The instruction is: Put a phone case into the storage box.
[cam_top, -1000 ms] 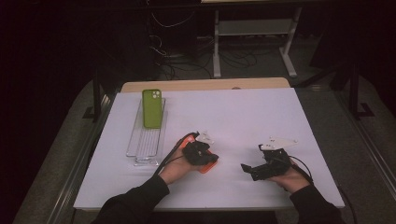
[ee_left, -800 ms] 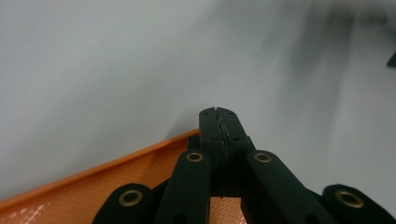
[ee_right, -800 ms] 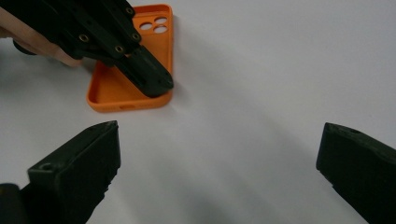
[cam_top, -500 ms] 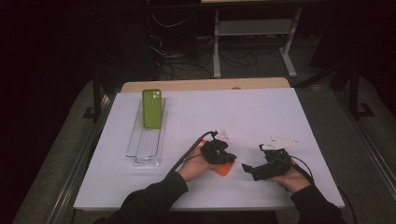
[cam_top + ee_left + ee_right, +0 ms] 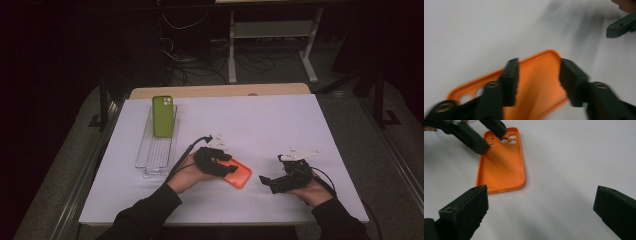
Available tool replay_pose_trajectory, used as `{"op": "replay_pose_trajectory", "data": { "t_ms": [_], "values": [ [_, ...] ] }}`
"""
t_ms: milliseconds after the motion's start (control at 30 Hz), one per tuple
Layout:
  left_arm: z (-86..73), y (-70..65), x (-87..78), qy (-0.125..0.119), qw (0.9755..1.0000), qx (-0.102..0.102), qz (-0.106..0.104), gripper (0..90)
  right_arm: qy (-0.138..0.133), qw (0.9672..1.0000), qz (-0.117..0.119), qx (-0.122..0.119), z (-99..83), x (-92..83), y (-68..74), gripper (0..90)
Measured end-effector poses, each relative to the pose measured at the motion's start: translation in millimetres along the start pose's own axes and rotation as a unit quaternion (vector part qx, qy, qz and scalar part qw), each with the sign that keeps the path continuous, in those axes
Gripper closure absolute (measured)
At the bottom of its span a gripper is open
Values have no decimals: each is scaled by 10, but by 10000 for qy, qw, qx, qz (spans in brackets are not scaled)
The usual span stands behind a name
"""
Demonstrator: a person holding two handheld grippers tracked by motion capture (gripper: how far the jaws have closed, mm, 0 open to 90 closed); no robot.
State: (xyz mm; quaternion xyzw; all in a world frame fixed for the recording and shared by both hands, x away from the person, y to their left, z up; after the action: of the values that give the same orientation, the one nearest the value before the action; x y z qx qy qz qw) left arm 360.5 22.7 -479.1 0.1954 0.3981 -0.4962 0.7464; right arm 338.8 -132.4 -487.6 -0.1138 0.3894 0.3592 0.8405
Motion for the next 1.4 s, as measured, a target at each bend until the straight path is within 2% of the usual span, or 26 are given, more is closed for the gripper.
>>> {"op": "replay_pose_trajectory", "data": {
  "t_ms": [33,67,167,200,300,433,633,700,900,1067,1267,1400],
  "values": [
    [-32,13,-35,0,10000,-9,25,378,8,10000,13,18,-1,0,2,0],
    [-74,40,-81,64,9999,81,76,324,12,10000,15,24,-1,1,1,0],
    [-156,56,-189,12,10000,-46,9,193,38,10000,22,82,-6,-1,5,0],
    [-196,75,-232,45,10000,-6,25,157,44,9999,33,90,-6,-2,7,0],
    [-267,118,-309,-44,9999,-123,78,75,76,9999,22,102,-9,-5,-5,0],
    [-319,109,-363,-98,9999,-78,-48,6,165,9997,52,144,10,-11,11,0],
    [-346,109,-447,-176,9998,-43,-114,0,319,9994,114,-54,147,28,145,0],
    [-348,112,-462,-201,9996,-35,-181,0,473,9988,112,-100,179,78,200,0],
    [-347,164,-490,-232,9996,-81,-169,0,823,9961,172,-277,276,291,330,0],
    [-334,190,-503,-263,9995,-85,-174,0,934,9946,267,-374,385,442,405,0],
    [-338,205,-503,-265,9992,-208,-207,0,1103,9926,289,-428,464,576,472,0],
    [-340,202,-506,-244,9994,-130,-189,0,1195,9913,284,-479,493,674,519,0]
  ]
}}
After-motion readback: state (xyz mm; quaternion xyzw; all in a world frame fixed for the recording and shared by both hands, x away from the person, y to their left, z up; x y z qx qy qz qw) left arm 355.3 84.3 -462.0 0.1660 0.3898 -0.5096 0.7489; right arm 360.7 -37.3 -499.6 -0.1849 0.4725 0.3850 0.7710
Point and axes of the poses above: each handheld gripper's, and its own axes: x roughly forward along the jaws, z roughly out of its top, y roughly to its left, the point moved 10 cm from there along x, roughly forward along the jaws, and after that the axes turned 10 degrees about y, right-handed, at the moved point
